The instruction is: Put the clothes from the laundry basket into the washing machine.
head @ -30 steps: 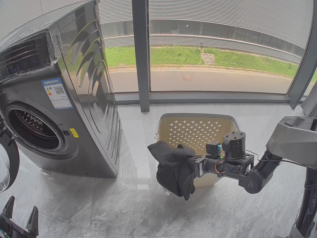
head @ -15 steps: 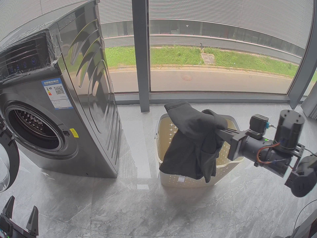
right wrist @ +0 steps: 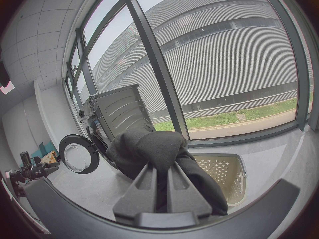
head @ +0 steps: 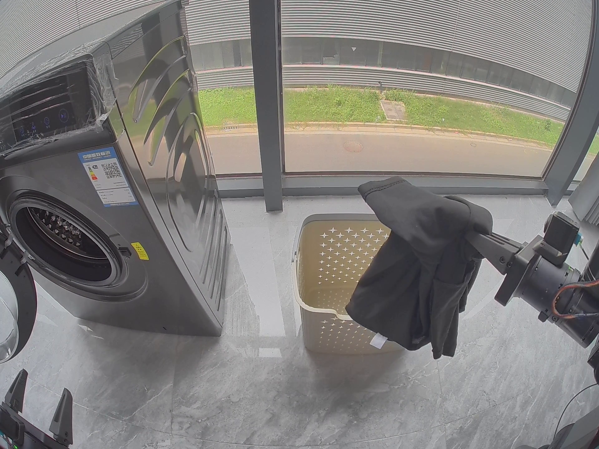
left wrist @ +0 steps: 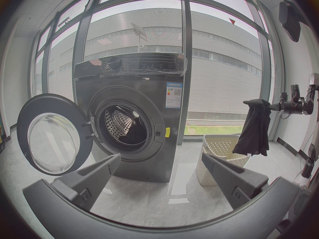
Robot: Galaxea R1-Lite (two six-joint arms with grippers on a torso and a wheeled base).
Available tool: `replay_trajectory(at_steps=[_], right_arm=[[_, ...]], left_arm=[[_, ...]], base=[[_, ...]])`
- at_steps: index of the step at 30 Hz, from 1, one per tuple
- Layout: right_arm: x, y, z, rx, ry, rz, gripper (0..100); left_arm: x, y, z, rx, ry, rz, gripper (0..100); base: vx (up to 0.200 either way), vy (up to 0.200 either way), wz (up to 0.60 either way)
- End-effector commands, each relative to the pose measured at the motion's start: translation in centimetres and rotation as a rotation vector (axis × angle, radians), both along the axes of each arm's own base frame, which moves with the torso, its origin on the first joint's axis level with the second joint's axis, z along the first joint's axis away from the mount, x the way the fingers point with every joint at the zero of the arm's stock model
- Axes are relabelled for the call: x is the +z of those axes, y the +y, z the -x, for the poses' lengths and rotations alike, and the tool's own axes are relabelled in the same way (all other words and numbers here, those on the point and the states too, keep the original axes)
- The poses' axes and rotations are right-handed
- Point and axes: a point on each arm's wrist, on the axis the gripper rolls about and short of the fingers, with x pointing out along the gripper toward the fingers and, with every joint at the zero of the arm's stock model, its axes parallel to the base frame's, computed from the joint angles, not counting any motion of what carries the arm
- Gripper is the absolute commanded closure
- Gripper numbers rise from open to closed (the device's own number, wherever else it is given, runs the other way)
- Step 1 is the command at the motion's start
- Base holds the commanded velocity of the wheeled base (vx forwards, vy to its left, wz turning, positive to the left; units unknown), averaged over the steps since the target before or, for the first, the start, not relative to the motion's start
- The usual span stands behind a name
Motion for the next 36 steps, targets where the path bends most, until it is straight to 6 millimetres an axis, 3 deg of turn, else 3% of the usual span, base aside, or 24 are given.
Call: replay_trajectory(at_steps=[1, 9, 17, 22, 26, 36], right_arm=[[-0.5, -0.1, -0.2, -0.009, 0.014, 0.009, 100], [0.8, 0.0, -0.7, -0.062, -0.049, 0.017, 100], [0.6, -0.2, -0.6, -0.093, -0.034, 0.03, 100], [1.1, -0.6, 0.0, -0.099, -0.075, 0.049, 100], [0.3, -1.0, 0.1, -0.117, -0.022, 0.087, 100], [-0.8, -2.6, 0.8, -0.219, 0.034, 0.141, 100]], left_arm=[[-0.5, 0.0, 0.0, 0.003, 0.0, 0.0, 0], [-0.5, 0.0, 0.0, 0.004, 0.0, 0.0, 0], [-0.5, 0.0, 0.0, 0.004, 0.0, 0.002, 0], [-0.5, 0.0, 0.0, 0.002, -0.001, 0.005, 0], [-0.5, 0.0, 0.0, 0.003, -0.002, -0.005, 0], [-0.5, 0.0, 0.0, 0.003, 0.002, -0.009, 0]], base=[[0.0, 0.0, 0.0], [0.0, 0.0, 0.0], [0.0, 0.0, 0.0], [-0.2, 0.0, 0.0], [-0.2, 0.0, 0.0], [0.0, 0.02, 0.0]])
